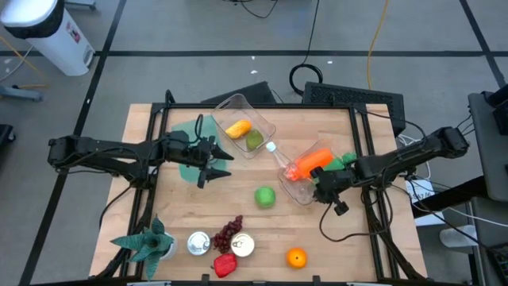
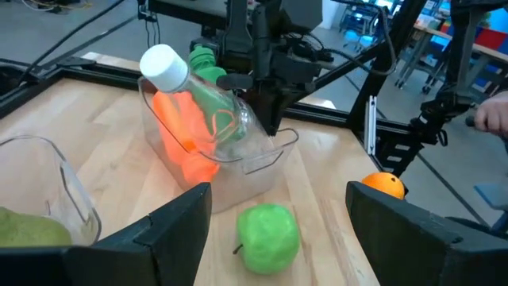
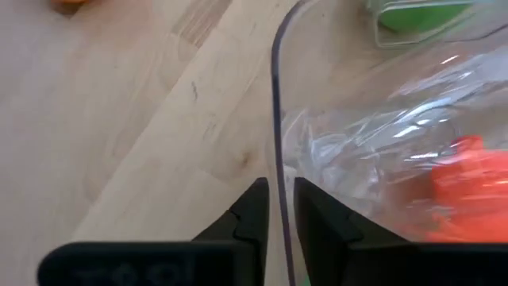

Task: Pick & Place Food Item
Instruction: Move the right transparent bin to the middle right of the table

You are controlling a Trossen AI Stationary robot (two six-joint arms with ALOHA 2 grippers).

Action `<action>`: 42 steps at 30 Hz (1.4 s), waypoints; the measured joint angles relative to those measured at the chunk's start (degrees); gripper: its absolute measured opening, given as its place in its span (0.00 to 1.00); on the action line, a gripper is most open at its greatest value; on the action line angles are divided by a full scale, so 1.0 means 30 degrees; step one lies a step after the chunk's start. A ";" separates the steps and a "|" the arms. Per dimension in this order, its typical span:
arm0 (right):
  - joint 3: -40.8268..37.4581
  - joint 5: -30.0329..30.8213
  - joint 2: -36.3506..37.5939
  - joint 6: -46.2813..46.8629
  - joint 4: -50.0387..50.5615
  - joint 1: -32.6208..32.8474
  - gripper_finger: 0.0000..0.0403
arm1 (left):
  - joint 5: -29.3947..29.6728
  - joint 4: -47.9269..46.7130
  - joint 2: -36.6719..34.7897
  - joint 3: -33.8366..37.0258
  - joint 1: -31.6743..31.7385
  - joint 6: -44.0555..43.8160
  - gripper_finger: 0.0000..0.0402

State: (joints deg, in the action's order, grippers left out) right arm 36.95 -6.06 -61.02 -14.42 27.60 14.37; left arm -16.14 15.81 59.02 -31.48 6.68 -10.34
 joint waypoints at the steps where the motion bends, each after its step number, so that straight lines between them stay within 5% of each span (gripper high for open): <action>1: 0.0000 0.0000 0.0174 0.0157 0.0026 0.0006 0.15 | 0.0000 -0.0042 0.0000 0.0000 0.0000 0.0047 0.74; 12: 0.0000 0.0202 0.3401 0.3995 -0.2297 0.0373 0.26 | 0.0462 -0.0458 0.0473 -0.0015 -0.0519 0.0435 0.74; 18: 0.0007 0.4466 0.4302 0.6423 -0.6530 0.3915 0.16 | 0.1499 0.0918 0.3434 -0.0022 -0.1784 0.1286 0.69; 23: 0.0007 0.8050 0.2975 0.9331 -0.6502 0.7571 0.02 | 0.2102 0.3635 0.5928 -0.0033 -0.2131 0.1543 0.50; 31: 0.0007 0.8996 0.0285 1.5987 -0.7242 1.1653 0.00 | 0.1889 0.3311 0.8696 -0.1834 -0.2091 0.2702 0.06; 42: 0.0007 0.9523 -0.0868 3.1626 0.2460 1.3274 0.00 | 0.3785 0.2082 1.2904 -0.5622 -0.1436 0.2998 0.02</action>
State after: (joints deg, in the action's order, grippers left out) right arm 36.97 22.50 -63.62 80.45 34.98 54.19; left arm -4.79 22.06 97.74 -48.35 2.37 -1.35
